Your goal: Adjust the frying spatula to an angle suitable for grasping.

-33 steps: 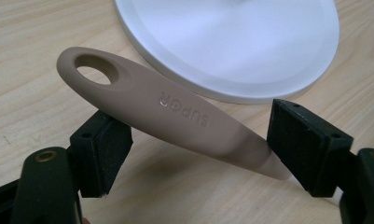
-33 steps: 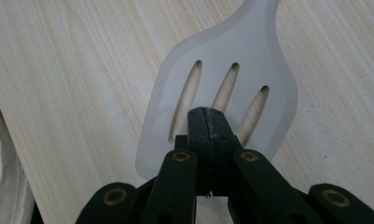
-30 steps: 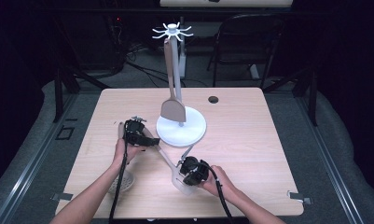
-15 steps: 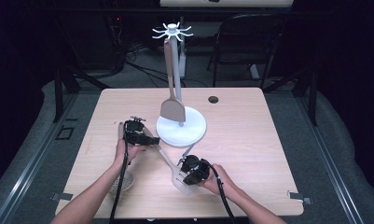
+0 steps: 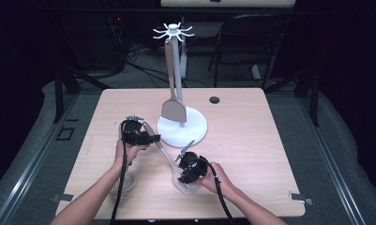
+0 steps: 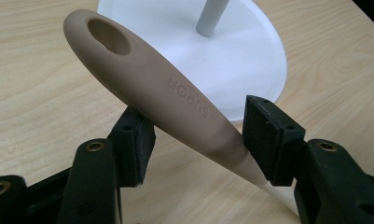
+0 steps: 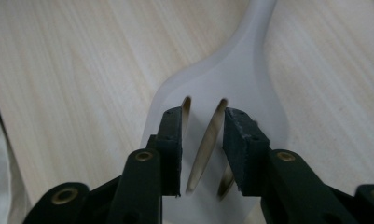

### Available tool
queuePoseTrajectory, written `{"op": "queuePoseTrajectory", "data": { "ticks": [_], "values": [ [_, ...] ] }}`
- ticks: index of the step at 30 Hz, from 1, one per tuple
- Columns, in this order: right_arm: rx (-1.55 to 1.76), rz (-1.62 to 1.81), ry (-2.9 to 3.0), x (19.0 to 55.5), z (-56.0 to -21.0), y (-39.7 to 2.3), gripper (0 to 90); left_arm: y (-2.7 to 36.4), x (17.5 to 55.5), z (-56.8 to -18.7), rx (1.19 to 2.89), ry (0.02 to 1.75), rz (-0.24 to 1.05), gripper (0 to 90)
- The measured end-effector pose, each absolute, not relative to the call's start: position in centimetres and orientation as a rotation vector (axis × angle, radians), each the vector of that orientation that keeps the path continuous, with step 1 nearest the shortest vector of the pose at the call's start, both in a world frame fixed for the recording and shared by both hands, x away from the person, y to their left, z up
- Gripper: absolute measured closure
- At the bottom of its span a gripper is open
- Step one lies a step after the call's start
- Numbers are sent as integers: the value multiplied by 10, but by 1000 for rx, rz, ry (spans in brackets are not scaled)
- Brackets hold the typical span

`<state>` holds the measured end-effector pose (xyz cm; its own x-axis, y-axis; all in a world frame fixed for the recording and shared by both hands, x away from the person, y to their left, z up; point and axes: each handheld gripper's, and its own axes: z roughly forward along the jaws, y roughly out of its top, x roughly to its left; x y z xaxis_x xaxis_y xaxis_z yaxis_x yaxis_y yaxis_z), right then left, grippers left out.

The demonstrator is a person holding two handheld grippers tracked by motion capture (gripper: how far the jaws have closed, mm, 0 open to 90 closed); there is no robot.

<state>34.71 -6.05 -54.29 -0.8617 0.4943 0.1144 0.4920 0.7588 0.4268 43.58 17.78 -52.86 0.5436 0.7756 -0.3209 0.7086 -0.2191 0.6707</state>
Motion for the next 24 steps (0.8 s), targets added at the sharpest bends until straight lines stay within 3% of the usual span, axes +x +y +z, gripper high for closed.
{"op": "queuePoseTrajectory", "data": {
  "ticks": [17, 24],
  "values": [
    [897, 863, 2790, 366, -541, -44, 586, 174, 422, -513, 1899, 1134, 139, 513],
    [890, 936, 2724, 369, -543, -40, 702, 171, 412, -506, 1868, 1107, 172, 533]
  ]
}}
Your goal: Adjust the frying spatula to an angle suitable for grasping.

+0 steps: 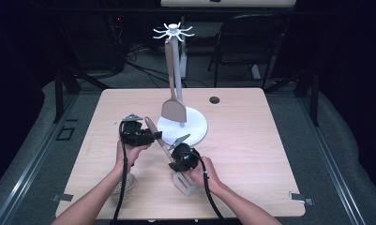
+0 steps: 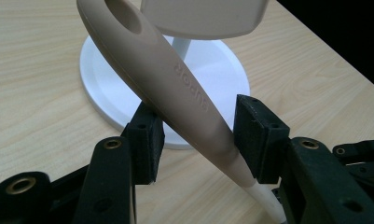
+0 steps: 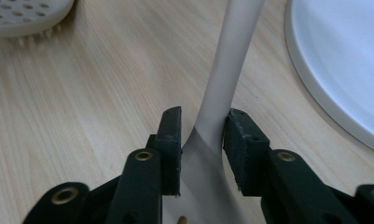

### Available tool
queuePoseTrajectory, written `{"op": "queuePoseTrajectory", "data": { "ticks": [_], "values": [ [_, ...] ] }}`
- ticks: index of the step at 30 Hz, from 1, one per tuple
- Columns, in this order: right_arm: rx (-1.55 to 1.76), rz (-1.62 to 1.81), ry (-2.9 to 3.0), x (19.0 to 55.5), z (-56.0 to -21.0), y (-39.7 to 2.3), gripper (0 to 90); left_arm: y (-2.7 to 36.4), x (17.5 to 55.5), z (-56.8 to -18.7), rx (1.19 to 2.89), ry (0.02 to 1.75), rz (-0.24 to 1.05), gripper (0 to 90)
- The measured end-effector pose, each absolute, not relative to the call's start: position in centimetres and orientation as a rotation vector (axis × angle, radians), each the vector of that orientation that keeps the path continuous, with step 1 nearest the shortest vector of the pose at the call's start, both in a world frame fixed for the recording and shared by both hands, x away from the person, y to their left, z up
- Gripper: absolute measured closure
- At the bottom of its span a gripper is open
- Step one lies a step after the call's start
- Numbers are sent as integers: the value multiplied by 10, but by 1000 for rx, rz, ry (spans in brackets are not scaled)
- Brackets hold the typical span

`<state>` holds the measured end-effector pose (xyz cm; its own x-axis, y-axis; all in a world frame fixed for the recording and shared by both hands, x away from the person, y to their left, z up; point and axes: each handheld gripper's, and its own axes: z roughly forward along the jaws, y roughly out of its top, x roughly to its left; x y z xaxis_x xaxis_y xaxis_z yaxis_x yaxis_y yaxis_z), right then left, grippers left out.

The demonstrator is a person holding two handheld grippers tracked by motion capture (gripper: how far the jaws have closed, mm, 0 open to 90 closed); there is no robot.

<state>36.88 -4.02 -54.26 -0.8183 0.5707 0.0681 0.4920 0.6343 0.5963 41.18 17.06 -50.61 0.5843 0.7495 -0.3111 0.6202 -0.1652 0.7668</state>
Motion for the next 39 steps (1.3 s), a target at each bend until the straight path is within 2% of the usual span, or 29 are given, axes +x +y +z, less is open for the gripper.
{"op": "queuePoseTrajectory", "data": {
  "ticks": [4, 11, 16, 21, 25, 35, 39],
  "values": [
    [963, 1005, 2717, 370, -541, -45, 729, 168, 405, -505, 1874, 1090, 187, 531],
    [984, 1040, 2682, 368, -541, -48, 741, 157, 399, -512, 1897, 1055, 119, 468],
    [984, 1045, 2671, 367, -539, -50, 744, 148, 394, -517, 1914, 1052, 87, 465],
    [971, 1041, 2654, 366, -536, -51, 750, 143, 392, -519, 1925, 1051, 77, 511],
    [963, 1056, 2656, 366, -535, -52, 747, 145, 392, -520, 1899, 1049, 78, 614],
    [952, 1079, 2654, 364, -530, -53, 722, 153, 393, -516, 1834, 1014, 12, 675],
    [961, 1077, 2676, 363, -529, -55, 652, 159, 396, -515, 1798, 1030, -15, 693]
  ]
}}
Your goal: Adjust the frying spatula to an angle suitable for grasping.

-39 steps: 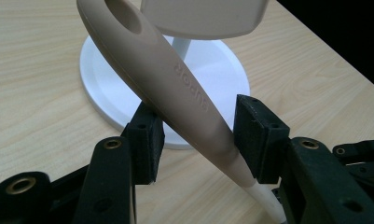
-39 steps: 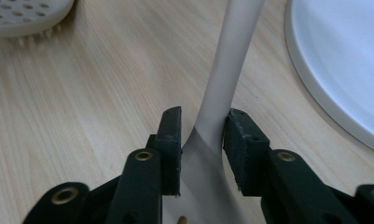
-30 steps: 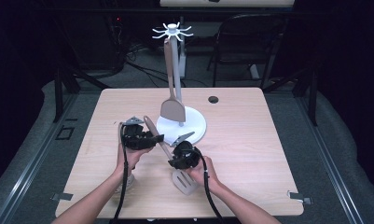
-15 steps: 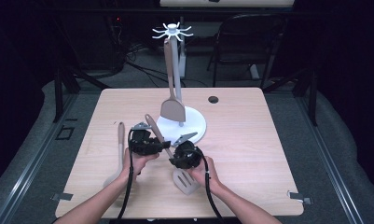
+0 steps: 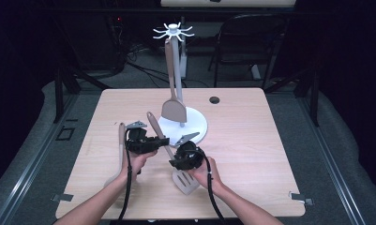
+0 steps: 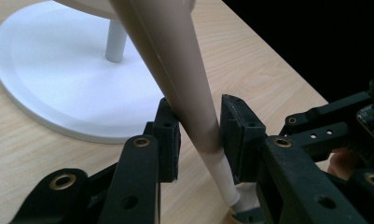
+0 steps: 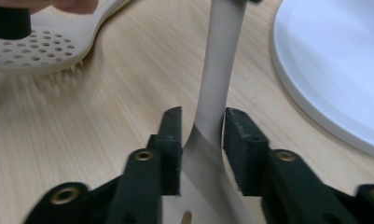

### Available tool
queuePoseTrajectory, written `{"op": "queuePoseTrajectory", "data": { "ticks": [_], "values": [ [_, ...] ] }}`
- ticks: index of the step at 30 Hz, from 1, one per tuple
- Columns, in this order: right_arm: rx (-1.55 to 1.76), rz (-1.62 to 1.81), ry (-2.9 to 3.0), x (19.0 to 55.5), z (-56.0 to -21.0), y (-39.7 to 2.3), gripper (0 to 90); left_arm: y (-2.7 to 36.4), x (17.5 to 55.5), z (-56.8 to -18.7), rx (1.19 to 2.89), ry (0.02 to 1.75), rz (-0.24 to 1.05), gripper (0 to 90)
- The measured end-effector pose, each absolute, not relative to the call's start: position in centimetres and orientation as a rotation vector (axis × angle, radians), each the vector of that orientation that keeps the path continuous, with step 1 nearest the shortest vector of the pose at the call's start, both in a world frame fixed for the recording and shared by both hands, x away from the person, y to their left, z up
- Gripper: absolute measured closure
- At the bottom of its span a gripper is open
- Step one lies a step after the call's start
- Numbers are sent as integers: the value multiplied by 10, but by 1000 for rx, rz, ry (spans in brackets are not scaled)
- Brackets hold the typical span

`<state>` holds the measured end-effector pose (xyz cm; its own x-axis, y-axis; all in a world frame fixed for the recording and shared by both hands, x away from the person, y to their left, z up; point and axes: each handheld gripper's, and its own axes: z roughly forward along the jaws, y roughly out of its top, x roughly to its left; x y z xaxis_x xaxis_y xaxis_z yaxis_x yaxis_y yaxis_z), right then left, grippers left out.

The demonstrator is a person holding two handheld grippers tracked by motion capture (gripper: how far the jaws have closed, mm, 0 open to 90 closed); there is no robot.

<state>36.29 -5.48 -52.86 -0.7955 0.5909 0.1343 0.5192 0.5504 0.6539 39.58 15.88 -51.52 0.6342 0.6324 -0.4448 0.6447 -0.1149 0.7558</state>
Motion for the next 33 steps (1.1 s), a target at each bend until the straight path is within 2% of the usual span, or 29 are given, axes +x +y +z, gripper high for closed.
{"op": "queuePoseTrajectory", "data": {
  "ticks": [8, 20, 33],
  "values": [
    [955, 1078, 2683, 363, -520, -69, 547, 164, 395, -511, 1763, 1025, -40, 715],
    [1033, 977, 2697, 370, -517, -100, 192, 168, 396, -502, 1720, 994, -60, 748],
    [1081, 908, 2640, 376, -513, -131, 74, 172, 393, -483, 1703, 939, -18, 767]
  ]
}}
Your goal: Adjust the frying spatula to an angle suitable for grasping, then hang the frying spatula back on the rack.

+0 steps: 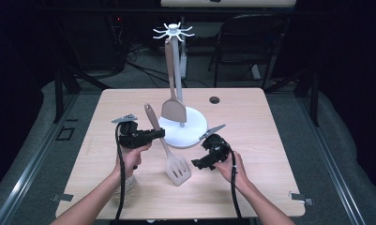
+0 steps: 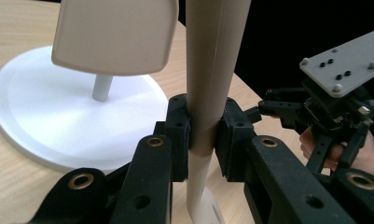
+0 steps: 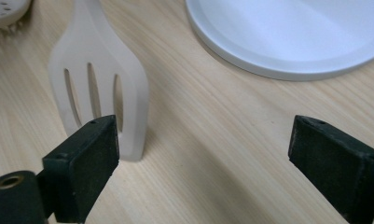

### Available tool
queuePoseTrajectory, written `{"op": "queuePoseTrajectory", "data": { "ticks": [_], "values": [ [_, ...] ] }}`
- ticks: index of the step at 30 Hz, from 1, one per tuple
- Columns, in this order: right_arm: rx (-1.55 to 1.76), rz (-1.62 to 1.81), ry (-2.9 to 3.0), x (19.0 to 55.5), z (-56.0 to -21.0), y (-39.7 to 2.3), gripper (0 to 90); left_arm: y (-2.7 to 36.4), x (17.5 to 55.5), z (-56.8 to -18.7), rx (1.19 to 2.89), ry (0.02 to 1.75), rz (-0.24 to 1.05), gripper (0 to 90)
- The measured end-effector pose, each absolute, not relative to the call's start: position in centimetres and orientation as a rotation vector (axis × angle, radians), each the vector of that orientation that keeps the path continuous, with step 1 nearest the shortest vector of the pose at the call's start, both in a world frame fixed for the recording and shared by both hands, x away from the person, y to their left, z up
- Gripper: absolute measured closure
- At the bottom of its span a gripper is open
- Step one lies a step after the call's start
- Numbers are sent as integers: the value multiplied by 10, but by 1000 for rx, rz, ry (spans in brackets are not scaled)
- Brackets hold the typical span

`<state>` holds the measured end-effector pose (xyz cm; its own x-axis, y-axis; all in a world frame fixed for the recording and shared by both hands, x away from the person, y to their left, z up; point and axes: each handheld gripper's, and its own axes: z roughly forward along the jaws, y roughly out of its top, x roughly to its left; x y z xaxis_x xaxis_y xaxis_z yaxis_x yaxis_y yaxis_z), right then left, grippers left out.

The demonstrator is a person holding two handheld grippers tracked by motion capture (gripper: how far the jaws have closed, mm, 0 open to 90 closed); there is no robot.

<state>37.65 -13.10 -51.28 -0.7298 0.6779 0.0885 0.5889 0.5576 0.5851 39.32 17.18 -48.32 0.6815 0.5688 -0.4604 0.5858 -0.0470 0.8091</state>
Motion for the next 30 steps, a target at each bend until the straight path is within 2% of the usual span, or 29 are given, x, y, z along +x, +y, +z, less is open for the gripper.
{"op": "queuePoseTrajectory", "data": {
  "ticks": [30],
  "values": [
    [1141, 797, 2600, 383, -514, -160, 69, 156, 392, -442, 1777, 768, 99, 767]
  ]
}}
